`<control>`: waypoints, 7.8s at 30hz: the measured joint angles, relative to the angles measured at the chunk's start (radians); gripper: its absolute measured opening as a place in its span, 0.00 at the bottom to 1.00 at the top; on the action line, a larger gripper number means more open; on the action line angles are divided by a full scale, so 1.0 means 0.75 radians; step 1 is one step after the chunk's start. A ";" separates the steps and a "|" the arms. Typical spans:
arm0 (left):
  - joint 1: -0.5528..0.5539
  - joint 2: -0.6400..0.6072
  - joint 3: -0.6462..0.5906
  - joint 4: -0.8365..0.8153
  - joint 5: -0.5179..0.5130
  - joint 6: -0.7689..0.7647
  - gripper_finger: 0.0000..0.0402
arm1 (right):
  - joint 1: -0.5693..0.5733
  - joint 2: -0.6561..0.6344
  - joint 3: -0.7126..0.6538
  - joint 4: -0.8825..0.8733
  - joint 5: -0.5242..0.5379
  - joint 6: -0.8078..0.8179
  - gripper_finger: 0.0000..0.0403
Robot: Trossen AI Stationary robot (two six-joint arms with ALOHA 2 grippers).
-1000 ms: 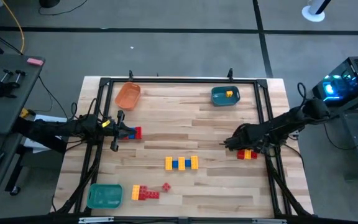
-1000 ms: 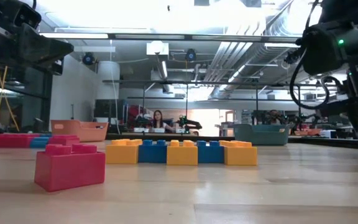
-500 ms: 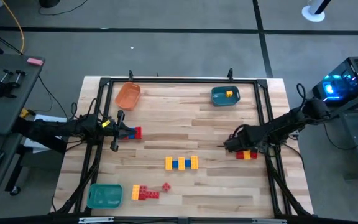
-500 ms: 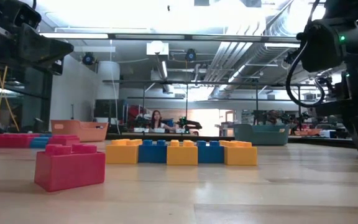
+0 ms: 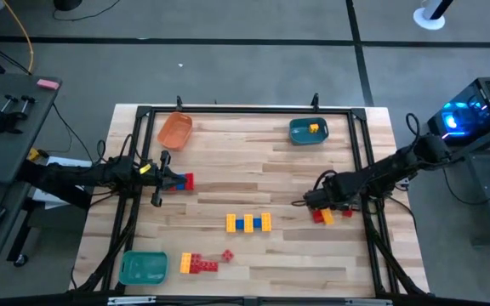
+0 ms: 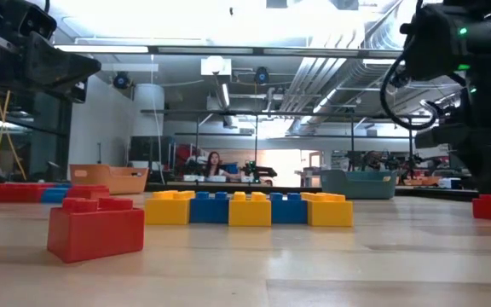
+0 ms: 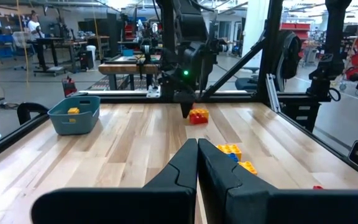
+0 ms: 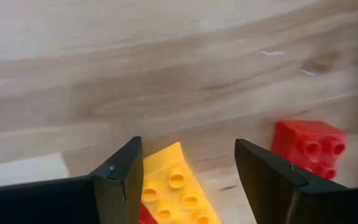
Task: Sort blocks
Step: Put the yellow game piece into the blue bin
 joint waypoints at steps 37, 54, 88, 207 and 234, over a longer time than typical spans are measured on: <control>0.000 0.000 0.000 0.000 0.000 0.000 0.00 | 0.405 0.017 0.001 0.202 0.022 -0.045 0.49; 0.000 0.005 0.000 0.002 0.000 0.000 0.00 | 0.390 -0.167 0.327 -0.152 0.030 -0.289 0.01; 0.000 0.006 0.000 0.000 0.000 0.000 0.00 | -1.198 -0.011 0.204 0.682 0.578 -1.649 0.07; 0.000 0.006 0.000 0.000 0.001 0.000 0.00 | -0.374 0.322 1.181 -0.798 0.915 -0.293 0.00; -0.001 0.006 0.000 0.000 0.001 0.000 0.00 | -1.225 0.243 0.604 0.234 0.606 -1.886 0.42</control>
